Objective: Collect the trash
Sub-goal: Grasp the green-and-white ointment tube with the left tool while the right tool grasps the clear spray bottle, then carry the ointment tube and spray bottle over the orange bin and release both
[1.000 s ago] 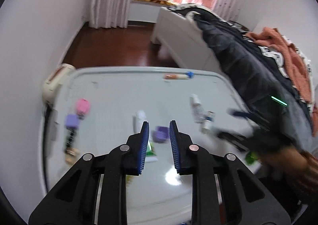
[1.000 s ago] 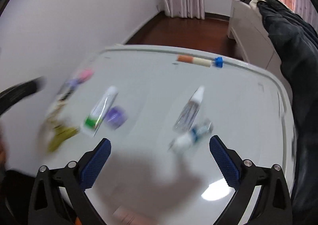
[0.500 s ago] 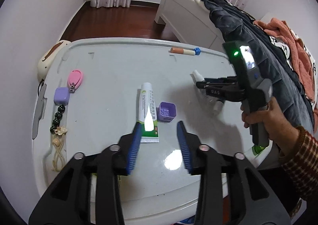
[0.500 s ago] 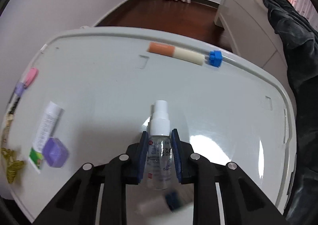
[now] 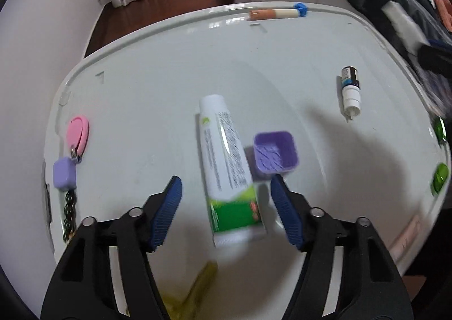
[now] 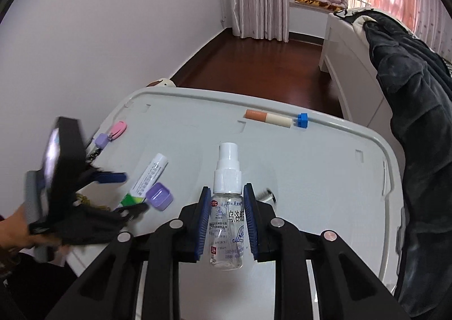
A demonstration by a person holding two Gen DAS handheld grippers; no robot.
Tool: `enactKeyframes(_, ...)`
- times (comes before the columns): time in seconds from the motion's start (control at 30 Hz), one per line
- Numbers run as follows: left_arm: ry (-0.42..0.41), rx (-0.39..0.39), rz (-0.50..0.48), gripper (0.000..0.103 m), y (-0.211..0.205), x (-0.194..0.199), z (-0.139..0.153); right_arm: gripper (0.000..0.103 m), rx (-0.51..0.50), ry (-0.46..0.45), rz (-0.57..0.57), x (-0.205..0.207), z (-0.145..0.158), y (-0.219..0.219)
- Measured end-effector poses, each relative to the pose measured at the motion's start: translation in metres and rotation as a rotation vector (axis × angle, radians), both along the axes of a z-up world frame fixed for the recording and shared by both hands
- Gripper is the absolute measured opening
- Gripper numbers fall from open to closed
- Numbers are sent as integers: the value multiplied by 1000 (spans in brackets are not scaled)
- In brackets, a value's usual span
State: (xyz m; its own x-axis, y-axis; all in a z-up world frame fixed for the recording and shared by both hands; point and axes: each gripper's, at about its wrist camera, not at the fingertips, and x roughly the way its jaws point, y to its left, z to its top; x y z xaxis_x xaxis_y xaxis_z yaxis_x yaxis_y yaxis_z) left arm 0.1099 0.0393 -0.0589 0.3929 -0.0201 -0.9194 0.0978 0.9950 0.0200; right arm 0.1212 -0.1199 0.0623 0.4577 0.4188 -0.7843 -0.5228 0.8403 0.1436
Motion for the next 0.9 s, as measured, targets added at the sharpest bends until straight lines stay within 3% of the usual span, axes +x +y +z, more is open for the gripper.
enactKeyframes(0.03,0,-1,5,45,1,2,-2,24,4,3,0,-1,1,-2)
enactKeyframes(0.07,-15,13,13,33,3,3,-2,24,11,5,0,-3,2,-3)
enactKeyframes(0.23,-39,-15,57,33,11,-8,6,24,36,9,-3,-12,2,-5)
enactKeyframes(0.43,-114,-62,72,33,12,-44,50,24,67,3,0,-32,11,-11)
enactKeyframes(0.67,-175,-150,-2,33,-23,-124,92,24,82,23,69,-118,21,-22)
enactKeyframes(0.9,-126,-285,-35,33,-64,-192,73,24,63,170,92,-204,-27,-35)
